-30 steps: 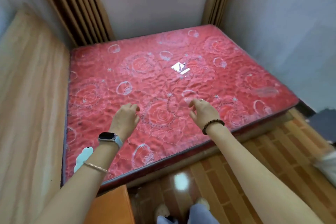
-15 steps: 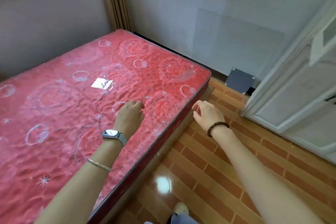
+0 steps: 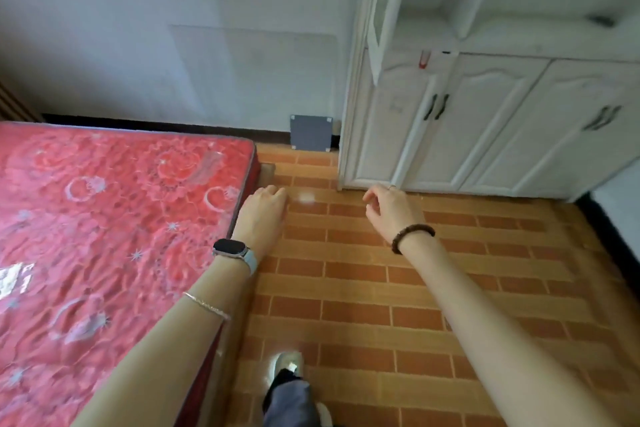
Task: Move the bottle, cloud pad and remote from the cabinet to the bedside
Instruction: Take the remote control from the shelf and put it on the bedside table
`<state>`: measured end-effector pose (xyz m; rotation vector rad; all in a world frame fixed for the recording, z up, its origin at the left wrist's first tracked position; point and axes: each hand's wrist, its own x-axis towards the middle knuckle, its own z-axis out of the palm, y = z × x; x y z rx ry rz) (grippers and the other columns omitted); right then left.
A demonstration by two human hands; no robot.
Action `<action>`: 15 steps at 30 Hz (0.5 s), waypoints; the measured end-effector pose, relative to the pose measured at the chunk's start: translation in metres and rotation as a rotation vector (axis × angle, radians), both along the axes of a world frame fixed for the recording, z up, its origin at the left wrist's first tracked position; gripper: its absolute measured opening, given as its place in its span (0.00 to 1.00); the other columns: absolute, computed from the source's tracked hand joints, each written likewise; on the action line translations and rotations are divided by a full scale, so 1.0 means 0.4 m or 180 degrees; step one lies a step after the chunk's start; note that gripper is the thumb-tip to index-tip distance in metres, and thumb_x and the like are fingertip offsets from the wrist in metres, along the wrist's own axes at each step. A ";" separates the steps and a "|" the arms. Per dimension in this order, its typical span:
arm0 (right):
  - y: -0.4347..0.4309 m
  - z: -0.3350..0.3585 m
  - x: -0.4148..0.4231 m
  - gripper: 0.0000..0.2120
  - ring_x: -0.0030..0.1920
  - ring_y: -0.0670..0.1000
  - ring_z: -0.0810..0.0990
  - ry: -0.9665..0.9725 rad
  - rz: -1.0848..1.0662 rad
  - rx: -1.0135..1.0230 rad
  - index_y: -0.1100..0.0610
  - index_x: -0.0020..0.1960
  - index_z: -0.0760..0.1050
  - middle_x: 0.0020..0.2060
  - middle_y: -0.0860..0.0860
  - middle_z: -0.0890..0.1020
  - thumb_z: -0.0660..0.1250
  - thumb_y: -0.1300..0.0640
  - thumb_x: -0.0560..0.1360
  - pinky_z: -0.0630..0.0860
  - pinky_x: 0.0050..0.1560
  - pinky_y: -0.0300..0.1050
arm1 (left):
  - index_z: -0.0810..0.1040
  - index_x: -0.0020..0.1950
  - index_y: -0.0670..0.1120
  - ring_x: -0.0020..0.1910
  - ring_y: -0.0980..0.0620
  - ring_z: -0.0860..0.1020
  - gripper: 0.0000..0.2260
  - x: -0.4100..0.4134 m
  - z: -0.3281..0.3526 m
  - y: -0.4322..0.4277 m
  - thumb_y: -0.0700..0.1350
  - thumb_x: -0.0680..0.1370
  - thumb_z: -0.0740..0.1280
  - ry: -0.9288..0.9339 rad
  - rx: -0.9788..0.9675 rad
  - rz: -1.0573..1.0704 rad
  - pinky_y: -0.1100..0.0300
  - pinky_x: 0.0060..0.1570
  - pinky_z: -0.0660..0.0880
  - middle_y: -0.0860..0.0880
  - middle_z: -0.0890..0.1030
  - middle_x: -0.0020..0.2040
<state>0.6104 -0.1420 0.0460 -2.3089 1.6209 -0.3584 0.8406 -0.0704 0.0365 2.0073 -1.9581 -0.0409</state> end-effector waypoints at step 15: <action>-0.331 0.012 -0.210 0.07 0.48 0.51 0.79 -0.0037 -0.1341 0.0117 0.51 0.55 0.75 0.51 0.49 0.80 0.62 0.57 0.77 0.74 0.43 0.43 | 0.75 0.52 0.42 0.43 0.42 0.76 0.07 -0.220 0.007 -0.578 0.37 0.76 0.60 -0.0111 0.0105 -0.1315 0.50 0.39 0.74 0.43 0.78 0.46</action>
